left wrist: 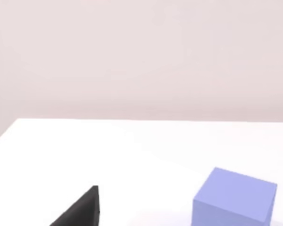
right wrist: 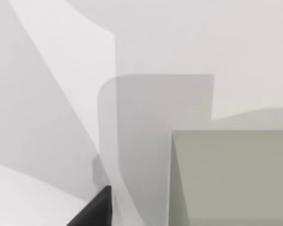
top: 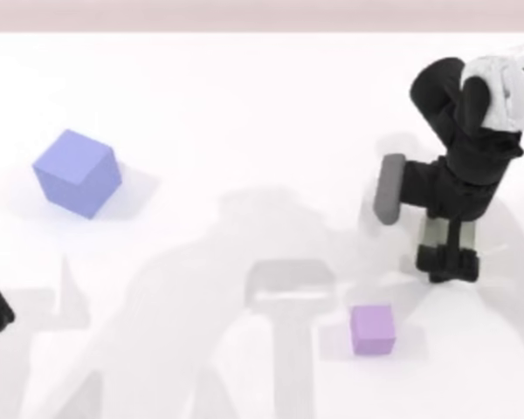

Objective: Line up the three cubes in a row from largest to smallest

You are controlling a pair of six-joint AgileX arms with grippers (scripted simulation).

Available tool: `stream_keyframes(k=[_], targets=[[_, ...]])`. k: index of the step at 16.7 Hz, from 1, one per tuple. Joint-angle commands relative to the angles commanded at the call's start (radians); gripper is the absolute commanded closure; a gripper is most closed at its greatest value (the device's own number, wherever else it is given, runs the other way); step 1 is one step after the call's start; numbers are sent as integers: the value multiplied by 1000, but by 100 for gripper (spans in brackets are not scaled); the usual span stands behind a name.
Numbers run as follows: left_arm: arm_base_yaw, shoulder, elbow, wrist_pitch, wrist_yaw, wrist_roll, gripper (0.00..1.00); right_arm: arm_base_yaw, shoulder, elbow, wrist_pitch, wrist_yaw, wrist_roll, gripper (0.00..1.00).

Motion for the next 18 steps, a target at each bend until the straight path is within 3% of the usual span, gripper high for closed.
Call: stream_keyframes(k=[7,18], targets=[[0,0,0,0,0,0,0,0,0,0,0,0,0,98],[0,0,0,0,0,0,0,-1,-28,16,-39,-6,11,100]])
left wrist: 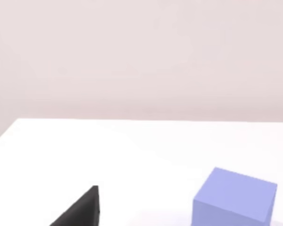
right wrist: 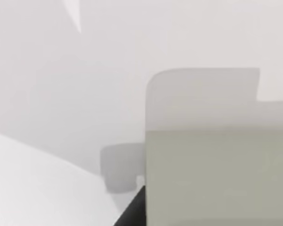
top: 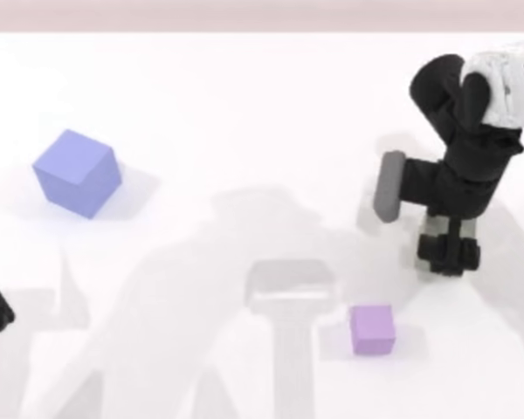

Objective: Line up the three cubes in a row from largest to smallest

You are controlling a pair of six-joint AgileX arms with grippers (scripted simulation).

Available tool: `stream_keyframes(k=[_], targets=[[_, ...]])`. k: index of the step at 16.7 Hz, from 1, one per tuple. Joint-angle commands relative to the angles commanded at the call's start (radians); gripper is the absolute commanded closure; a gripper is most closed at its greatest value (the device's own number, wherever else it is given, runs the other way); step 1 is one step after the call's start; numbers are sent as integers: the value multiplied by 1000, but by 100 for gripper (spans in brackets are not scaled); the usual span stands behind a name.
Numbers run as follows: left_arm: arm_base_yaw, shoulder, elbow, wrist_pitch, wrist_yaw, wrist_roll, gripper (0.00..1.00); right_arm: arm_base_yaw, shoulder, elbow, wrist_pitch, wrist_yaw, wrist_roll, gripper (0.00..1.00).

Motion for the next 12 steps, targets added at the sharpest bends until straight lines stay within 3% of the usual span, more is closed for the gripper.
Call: stream_keyframes(k=[6,12], targets=[[0,0,0,0,0,0,0,8,-73,129,-211,-1,-3,100],[0,0,0,0,0,0,0,7,-81,141,-228,-1,0,100]])
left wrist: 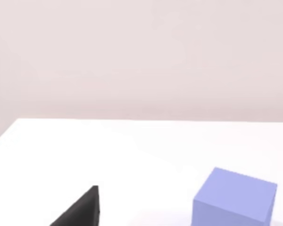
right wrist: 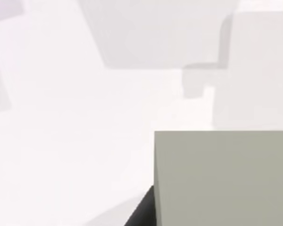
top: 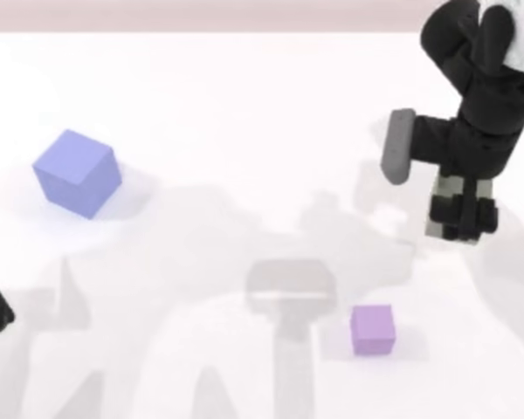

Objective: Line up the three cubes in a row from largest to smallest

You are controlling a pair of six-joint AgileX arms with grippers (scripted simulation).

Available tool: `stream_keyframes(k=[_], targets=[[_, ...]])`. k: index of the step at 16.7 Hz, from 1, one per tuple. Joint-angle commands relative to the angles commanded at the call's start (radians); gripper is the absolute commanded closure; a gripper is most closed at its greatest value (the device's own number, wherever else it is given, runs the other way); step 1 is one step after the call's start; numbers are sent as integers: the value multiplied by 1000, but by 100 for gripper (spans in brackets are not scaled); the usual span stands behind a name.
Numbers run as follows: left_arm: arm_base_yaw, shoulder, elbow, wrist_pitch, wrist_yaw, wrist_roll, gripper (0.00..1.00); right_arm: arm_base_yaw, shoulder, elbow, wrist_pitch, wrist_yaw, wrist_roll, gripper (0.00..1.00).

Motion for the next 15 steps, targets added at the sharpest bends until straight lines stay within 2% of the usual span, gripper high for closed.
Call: stream_keyframes(k=[2,4,8,10,12,15], targets=[[0,0,0,0,0,0,0,35,2,8,-8,0,19,100],[0,0,0,0,0,0,0,112,1,16,-21,0,57,100],[0,0,0,0,0,0,0,357,-12,30,-50,0,158,100],[0,0,0,0,0,0,0,448,-21,36,-61,0,203,100],[0,0,0,0,0,0,0,497,-33,36,-64,1,233,100],[0,0,0,0,0,0,0,506,-36,36,-65,1,239,100]])
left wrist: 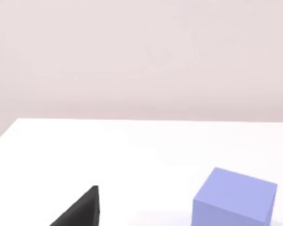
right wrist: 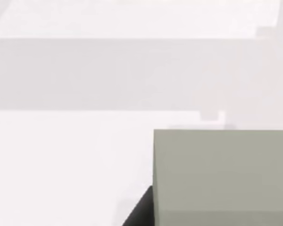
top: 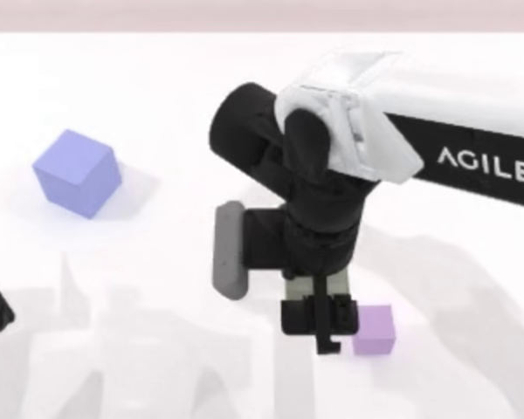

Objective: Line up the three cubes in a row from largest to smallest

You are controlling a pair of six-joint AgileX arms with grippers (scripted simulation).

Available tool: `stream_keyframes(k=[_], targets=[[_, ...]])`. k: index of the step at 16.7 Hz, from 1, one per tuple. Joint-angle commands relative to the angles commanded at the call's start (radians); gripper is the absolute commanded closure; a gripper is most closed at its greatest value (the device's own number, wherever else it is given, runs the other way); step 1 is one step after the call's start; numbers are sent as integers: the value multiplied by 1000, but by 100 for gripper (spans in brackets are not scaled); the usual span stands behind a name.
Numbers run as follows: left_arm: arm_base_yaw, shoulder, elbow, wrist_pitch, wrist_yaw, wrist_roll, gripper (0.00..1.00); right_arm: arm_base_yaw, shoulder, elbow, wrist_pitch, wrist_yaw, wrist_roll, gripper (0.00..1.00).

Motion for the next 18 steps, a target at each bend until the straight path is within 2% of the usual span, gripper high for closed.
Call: stream_keyframes(k=[4,11,16,18], targets=[[0,0,0,0,0,0,0,-5,8,-15,18,-1,3,100],[0,0,0,0,0,0,0,0,64,-176,242,0,4,100],[0,0,0,0,0,0,0,2,69,-187,255,1,3,100],[0,0,0,0,0,0,0,2,69,-187,255,1,3,85]])
